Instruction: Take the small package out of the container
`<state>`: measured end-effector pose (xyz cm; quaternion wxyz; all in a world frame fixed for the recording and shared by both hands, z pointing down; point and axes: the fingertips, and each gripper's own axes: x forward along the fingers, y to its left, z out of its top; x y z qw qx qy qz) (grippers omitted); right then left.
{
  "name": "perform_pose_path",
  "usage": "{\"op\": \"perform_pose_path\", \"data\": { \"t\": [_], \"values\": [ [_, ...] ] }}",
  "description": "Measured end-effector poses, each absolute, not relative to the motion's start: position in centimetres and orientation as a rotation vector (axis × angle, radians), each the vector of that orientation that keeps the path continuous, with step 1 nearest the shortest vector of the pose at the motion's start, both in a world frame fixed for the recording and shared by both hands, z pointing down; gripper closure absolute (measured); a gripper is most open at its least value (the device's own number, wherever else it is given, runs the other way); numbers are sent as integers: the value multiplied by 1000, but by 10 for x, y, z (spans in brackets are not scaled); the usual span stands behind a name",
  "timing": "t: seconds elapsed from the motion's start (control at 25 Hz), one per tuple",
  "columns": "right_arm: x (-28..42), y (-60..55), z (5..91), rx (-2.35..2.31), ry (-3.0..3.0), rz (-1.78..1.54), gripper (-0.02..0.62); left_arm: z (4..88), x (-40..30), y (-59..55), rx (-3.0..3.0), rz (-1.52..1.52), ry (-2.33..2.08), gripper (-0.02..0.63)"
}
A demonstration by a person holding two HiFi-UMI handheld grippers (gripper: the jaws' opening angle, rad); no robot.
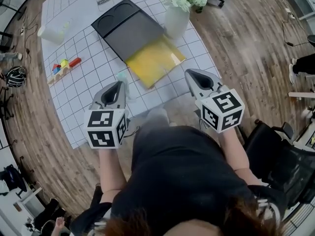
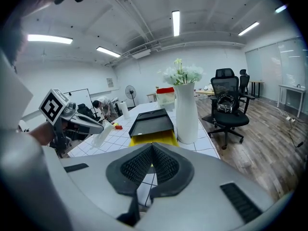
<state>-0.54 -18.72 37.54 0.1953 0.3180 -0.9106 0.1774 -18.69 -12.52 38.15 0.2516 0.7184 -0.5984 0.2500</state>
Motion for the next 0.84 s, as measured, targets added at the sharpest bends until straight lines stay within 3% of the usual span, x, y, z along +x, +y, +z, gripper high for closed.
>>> {"op": "perform_pose_path", "data": {
  "t": [0.84],
  "values": [
    [10, -191, 373, 966, -2559, 554, 581, 383, -168, -134, 2020, 741, -1575, 575]
  ]
}}
